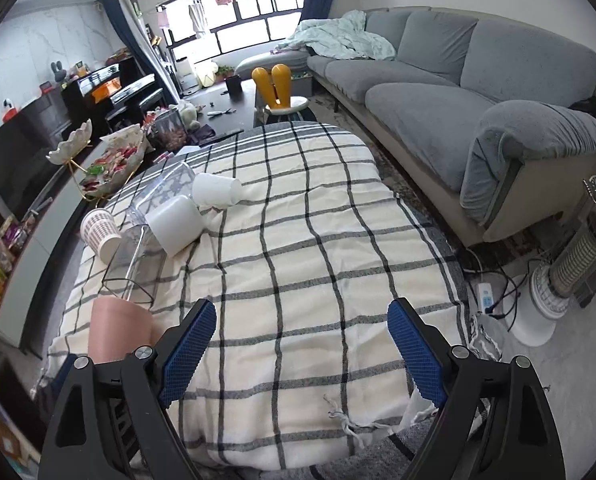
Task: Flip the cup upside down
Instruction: 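Close the left gripper on the pink cup while the right gripper releases it, then rotate the pink cup with the left gripper so its opening faces down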
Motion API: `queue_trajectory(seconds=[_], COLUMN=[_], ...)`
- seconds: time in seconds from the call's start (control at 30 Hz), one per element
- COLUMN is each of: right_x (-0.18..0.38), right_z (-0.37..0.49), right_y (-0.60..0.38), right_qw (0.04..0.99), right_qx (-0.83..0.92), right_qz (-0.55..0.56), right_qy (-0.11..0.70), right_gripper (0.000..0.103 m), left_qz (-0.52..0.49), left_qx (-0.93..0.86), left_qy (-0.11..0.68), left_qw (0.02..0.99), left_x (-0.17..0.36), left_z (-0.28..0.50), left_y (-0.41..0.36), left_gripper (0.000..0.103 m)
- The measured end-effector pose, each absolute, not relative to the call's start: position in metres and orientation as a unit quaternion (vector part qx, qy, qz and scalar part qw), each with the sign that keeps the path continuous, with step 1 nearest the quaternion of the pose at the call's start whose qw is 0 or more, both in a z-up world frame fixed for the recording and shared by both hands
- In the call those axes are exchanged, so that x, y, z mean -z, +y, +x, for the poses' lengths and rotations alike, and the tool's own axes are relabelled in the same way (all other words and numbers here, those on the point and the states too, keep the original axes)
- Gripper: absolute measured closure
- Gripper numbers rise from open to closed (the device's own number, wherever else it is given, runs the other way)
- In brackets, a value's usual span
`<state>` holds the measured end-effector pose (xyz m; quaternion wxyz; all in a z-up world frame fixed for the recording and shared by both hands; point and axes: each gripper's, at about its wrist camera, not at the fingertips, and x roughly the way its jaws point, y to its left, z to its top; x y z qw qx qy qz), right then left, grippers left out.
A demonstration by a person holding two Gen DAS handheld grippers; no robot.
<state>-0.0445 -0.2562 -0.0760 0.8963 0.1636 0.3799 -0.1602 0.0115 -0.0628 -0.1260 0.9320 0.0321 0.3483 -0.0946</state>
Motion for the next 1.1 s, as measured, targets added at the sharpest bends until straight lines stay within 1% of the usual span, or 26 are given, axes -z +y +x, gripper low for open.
queue_trajectory(seconds=[0.03, 0.23, 0.3, 0.53, 0.63, 0.7, 0.9, 1.1], right_x=[0.077, 0.084, 0.085, 0.08, 0.076, 0.071, 0.048, 0.035], right_z=[-0.043, -0.038, -0.037, -0.037, -0.038, -0.038, -0.03, -0.024], right_y=[-0.256, -0.255, -0.254, -0.249, -0.249, -0.251, -0.251, -0.253], right_qw=[0.895, 0.888, 0.887, 0.891, 0.892, 0.89, 0.885, 0.888], right_qx=[0.16, 0.159, 0.158, 0.153, 0.147, 0.144, 0.138, 0.118], right_qz=[0.164, 0.168, 0.169, 0.163, 0.17, 0.181, 0.206, 0.238], right_qy=[0.384, 0.398, 0.4, 0.394, 0.391, 0.394, 0.394, 0.376], right_gripper=[0.015, 0.015, 0.015, 0.015, 0.015, 0.015, 0.015, 0.015], left_qz=[0.032, 0.029, 0.023, 0.017, 0.01, 0.023, 0.068, 0.106], left_qx=[0.096, 0.099, 0.105, 0.109, 0.112, 0.114, 0.123, 0.161], left_qy=[0.353, 0.368, 0.378, 0.385, 0.402, 0.415, 0.507, 0.558], left_qw=[0.93, 0.924, 0.92, 0.916, 0.909, 0.902, 0.85, 0.807], left_x=[0.129, 0.136, 0.139, 0.136, 0.129, 0.12, 0.093, 0.068], left_z=[0.013, 0.017, 0.02, 0.022, 0.024, 0.027, 0.041, 0.055], left_y=[-0.063, -0.061, -0.059, -0.056, -0.051, -0.049, -0.049, -0.061], left_gripper=[0.004, 0.02, 0.033, 0.033, 0.033, 0.033, 0.034, 0.034])
